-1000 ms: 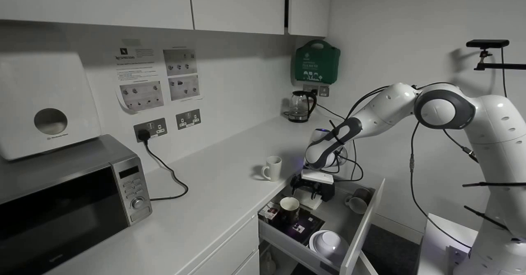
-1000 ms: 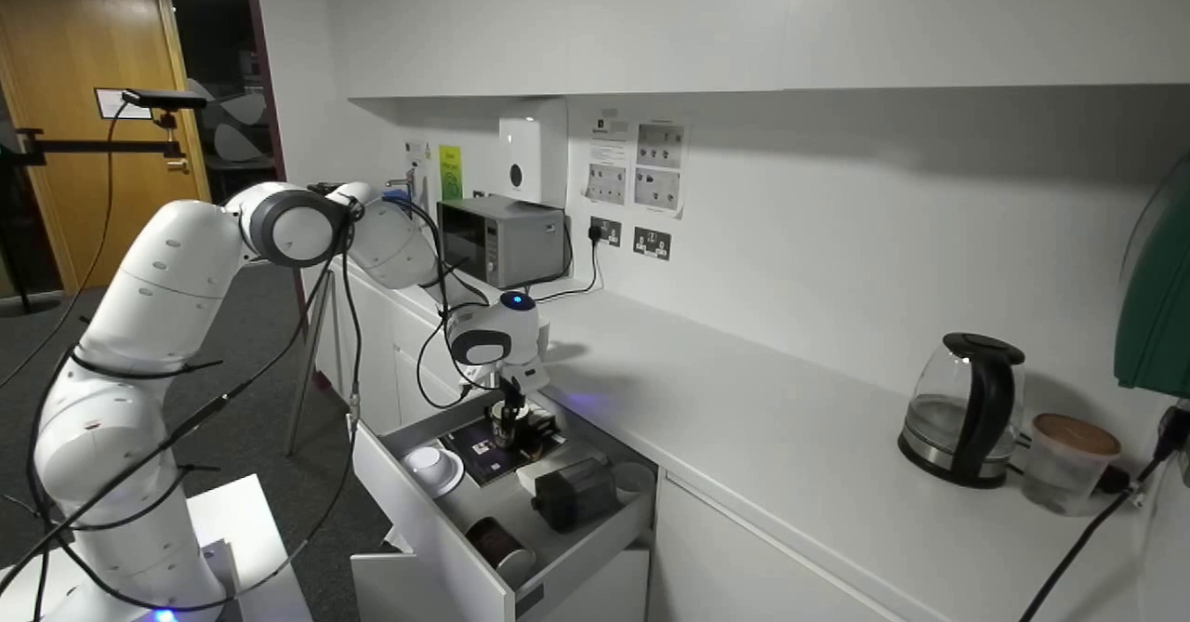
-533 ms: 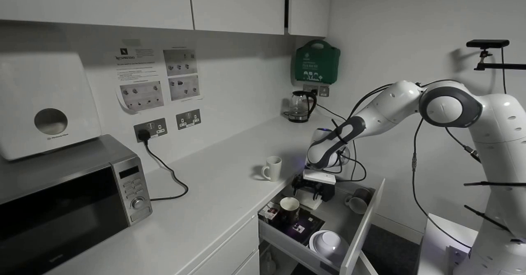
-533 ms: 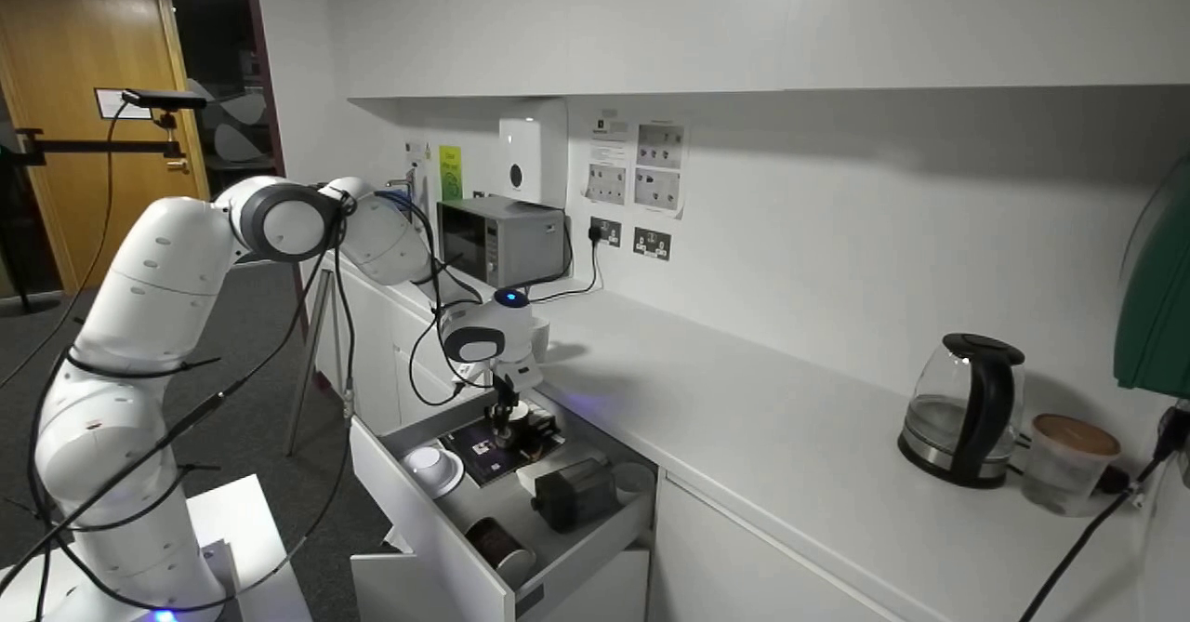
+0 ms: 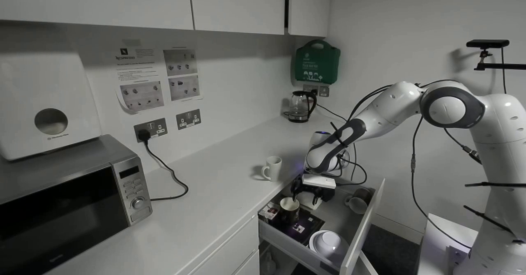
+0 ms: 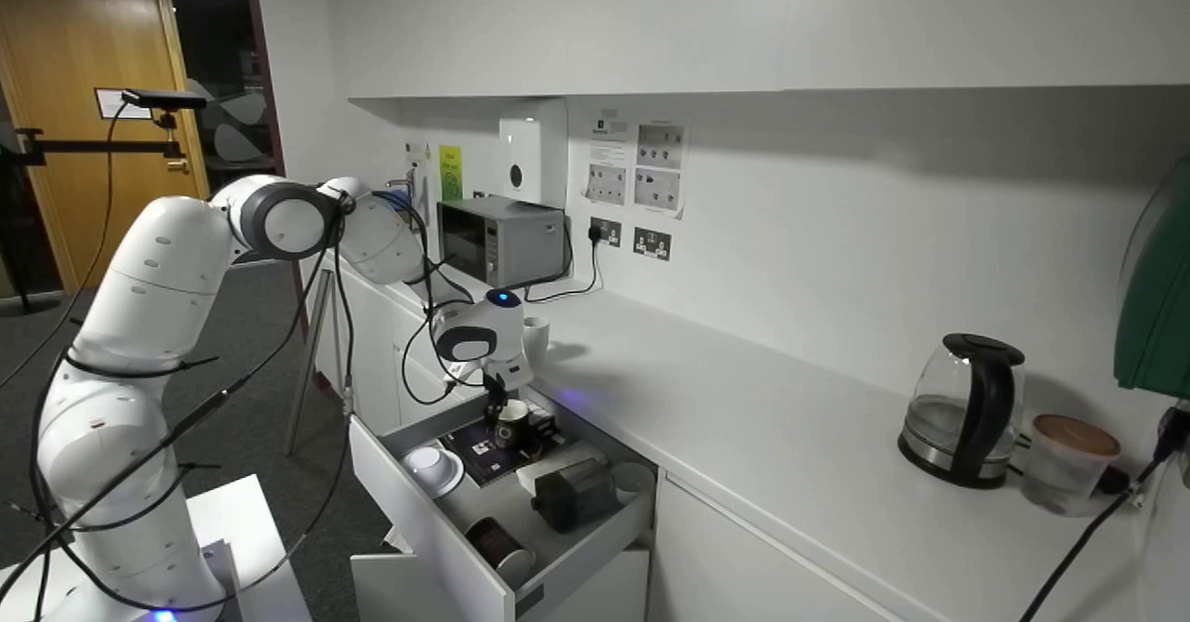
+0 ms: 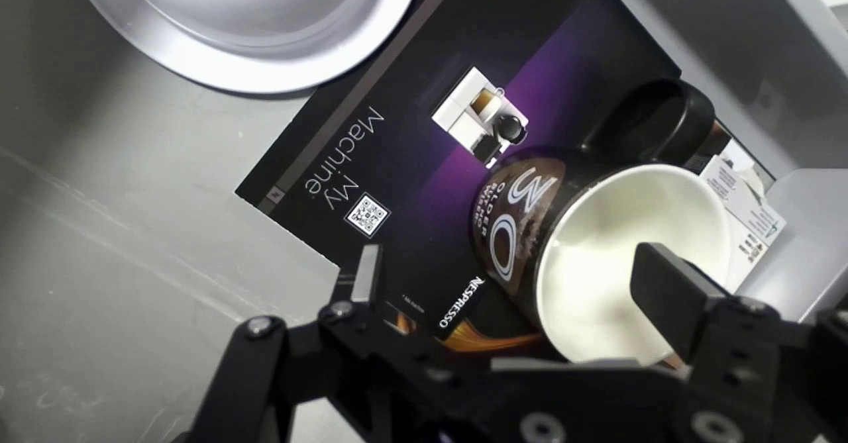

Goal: Remove the white and mug and the black mugs from the drawer, push the drawer closed, close the open bottom cabinet

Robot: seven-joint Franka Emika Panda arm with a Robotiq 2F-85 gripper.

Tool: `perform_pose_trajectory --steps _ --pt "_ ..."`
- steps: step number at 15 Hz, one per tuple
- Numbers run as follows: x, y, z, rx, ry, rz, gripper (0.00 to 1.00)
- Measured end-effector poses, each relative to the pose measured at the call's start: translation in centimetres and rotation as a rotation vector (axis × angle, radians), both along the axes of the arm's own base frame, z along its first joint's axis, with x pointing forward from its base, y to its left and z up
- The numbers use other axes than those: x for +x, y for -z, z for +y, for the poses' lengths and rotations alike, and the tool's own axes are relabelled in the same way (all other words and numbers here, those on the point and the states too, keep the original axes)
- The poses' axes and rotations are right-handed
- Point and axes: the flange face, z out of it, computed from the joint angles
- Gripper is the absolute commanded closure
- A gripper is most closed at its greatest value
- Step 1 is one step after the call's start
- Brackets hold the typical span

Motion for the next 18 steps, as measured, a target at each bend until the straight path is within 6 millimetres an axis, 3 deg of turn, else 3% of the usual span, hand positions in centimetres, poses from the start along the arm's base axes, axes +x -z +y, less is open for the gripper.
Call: perform_pose_trajectory --steps 11,18 --pt "0.3 0.8 0.4 -0.004 0.003 0.009 0.0" --pt "2.9 -0.2 0.8 -0.014 -0.01 -0.052 0.0"
